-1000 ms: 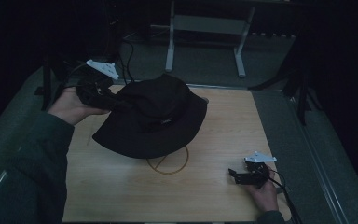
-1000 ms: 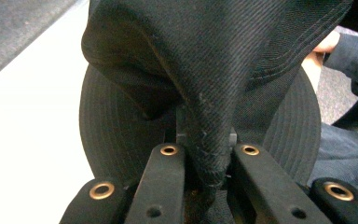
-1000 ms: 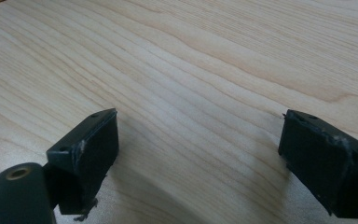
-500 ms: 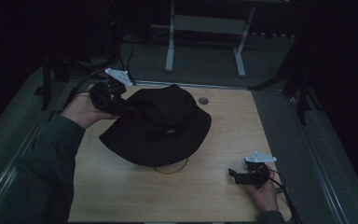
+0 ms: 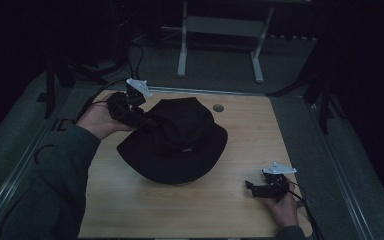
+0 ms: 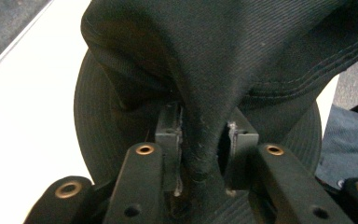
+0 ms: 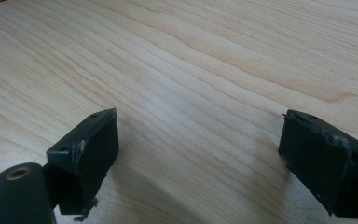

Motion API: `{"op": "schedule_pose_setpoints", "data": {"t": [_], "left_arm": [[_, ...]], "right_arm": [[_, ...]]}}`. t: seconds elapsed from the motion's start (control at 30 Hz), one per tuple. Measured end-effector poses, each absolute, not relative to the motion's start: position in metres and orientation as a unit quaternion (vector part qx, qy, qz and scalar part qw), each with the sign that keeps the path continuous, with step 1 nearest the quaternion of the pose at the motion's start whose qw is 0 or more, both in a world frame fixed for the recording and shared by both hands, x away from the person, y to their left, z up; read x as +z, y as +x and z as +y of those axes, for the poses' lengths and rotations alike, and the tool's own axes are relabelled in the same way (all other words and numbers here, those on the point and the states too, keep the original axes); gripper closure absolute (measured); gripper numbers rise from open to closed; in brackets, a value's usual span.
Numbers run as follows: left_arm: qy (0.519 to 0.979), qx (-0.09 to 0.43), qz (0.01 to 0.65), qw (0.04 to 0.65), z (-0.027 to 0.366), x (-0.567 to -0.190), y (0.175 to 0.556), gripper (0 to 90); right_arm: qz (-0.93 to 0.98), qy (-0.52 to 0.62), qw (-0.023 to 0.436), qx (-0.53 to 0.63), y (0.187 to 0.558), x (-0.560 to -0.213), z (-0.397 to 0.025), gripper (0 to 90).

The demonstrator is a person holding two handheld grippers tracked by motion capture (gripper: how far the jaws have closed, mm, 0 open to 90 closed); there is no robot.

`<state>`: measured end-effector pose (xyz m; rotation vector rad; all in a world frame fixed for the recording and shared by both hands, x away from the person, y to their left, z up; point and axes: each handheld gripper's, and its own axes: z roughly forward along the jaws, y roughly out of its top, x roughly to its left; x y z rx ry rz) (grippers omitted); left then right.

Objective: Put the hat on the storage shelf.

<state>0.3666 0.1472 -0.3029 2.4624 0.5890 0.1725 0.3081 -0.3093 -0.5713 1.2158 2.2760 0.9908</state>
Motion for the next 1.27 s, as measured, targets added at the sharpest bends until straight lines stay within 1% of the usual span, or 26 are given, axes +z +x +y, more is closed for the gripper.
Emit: {"op": "schedule_pose_setpoints", "data": {"t": [0.07,0.13,0.3,0.33,0.37,0.43,0.5,0.63,0.83,1.07,1.27], "left_arm": [[0.927,0.062,0.221,0.298,0.145,-0.304,0.367,66.8],[0.929,0.056,0.222,0.291,0.142,-0.306,0.368,61.2],[0.929,0.044,0.234,0.283,0.139,-0.309,0.371,52.0],[0.929,0.042,0.234,0.283,0.139,-0.309,0.371,48.8],[0.929,0.043,0.232,0.285,0.139,-0.309,0.371,47.3],[0.927,0.048,0.235,0.287,0.139,-0.308,0.370,40.4],[0.925,0.049,0.239,0.292,0.141,-0.306,0.370,35.7],[0.919,0.058,0.253,0.297,0.145,-0.303,0.370,28.5],[0.910,0.065,0.273,0.306,0.152,-0.302,0.371,22.6],[0.900,0.076,0.289,0.318,0.161,-0.300,0.372,18.9],[0.899,0.077,0.288,0.320,0.164,-0.301,0.372,19.4]], "right_arm": [[0.809,0.432,0.188,0.352,0.308,-0.571,-0.309,11.8],[0.809,0.432,0.188,0.352,0.308,-0.571,-0.309,11.8],[0.809,0.432,0.188,0.352,0.308,-0.571,-0.309,11.8],[0.809,0.432,0.188,0.352,0.308,-0.571,-0.309,11.8],[0.809,0.432,0.188,0.352,0.308,-0.571,-0.309,11.8],[0.809,0.432,0.188,0.352,0.308,-0.571,-0.309,11.8],[0.809,0.432,0.188,0.352,0.308,-0.571,-0.309,11.8],[0.809,0.431,0.188,0.352,0.308,-0.571,-0.309,11.8],[0.809,0.431,0.188,0.352,0.308,-0.571,-0.309,11.8],[0.809,0.431,0.188,0.352,0.308,-0.571,-0.309,11.8],[0.809,0.431,0.188,0.352,0.308,-0.571,-0.309,11.8]]}}
